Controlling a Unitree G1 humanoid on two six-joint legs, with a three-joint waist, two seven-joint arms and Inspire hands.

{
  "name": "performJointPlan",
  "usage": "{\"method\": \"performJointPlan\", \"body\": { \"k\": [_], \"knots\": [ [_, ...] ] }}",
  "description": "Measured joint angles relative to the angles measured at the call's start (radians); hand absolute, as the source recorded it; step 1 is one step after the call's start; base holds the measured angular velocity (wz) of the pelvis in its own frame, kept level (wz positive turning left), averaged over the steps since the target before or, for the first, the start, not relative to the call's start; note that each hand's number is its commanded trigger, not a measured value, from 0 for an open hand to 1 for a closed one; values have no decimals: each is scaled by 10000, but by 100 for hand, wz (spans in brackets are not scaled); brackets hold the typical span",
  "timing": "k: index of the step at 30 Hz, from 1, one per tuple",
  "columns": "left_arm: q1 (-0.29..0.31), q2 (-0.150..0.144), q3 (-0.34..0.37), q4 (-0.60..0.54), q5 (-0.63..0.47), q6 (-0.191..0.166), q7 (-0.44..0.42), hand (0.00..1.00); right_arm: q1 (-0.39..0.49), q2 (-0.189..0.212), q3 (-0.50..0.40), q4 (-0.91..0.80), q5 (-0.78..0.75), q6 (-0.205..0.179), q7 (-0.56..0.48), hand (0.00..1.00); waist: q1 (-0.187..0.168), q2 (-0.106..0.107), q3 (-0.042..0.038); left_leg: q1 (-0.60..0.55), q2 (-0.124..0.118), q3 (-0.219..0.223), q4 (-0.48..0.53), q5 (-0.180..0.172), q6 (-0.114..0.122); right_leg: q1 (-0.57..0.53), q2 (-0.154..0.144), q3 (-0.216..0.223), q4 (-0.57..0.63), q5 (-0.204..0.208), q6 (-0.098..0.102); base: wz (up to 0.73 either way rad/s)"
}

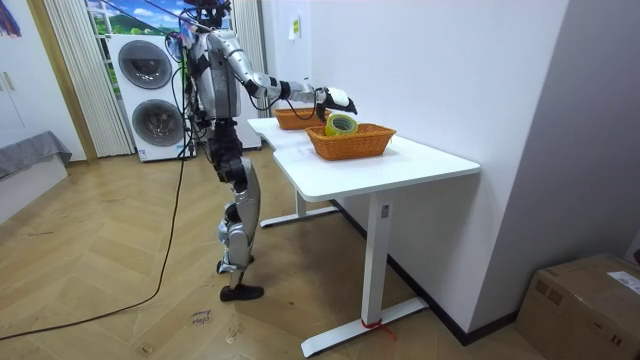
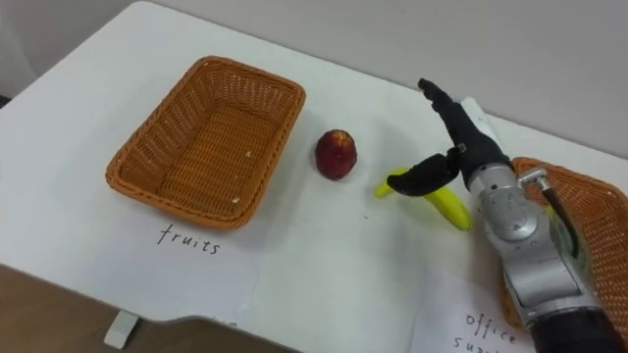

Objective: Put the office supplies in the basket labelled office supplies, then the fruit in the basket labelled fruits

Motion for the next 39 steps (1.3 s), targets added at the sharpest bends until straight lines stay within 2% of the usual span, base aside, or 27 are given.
{"method": "performJointPlan", "body": {
  "k": [7,11,16,25,28,31,34,39],
  "knots": [
    [-151,45,-5,225,2,-40,34,0,-2,-116,6,132,6,-7,143,0,32,-12,-9,-313,-10,-196,136,-1,-1,-148,-1,-191,13,5,-9,9],
    [-148,50,-29,281,1,-43,88,0,-1,-469,356,205,12,-7,334,0,28,-28,-15,-418,-21,-207,209,0,-1,-223,-10,-200,12,5,-9,0],
    [-217,70,-44,318,0,-43,95,0,-1,-655,759,245,-95,-5,625,0,18,-47,-7,-414,-21,-206,209,0,-1,-224,-8,-197,4,5,-9,0],
    [-366,145,-30,405,-8,-26,7,0,0,-856,810,390,-440,33,1471,0,20,-194,8,-396,-20,-205,217,0,-1,-196,2,-166,-5,23,-17,0],
    [-360,159,-23,419,-7,-25,5,0,1,-859,810,400,-698,200,1762,0,24,-238,8,-404,-16,-207,213,0,0,-197,4,-178,-3,26,-17,0],
    [-380,173,-23,419,-1,-9,-8,0,0,-859,810,679,-755,240,2036,0,42,-312,-33,-415,-9,-211,224,0,-1,-197,6,-196,-2,27,-18,0],
    [-364,175,-15,430,1,19,-57,0,0,-860,810,741,-878,287,2359,0,50,-368,-40,-433,-7,-213,235,0,0,-197,7,-192,-3,27,-18,0],
    [-388,229,-17,431,15,176,-438,0,0,-865,810,880,-1487,592,2906,0,46,-447,-64,-496,-7,-245,258,-1,-1,-200,8,-244,-3,27,-18,1]
  ]
}}
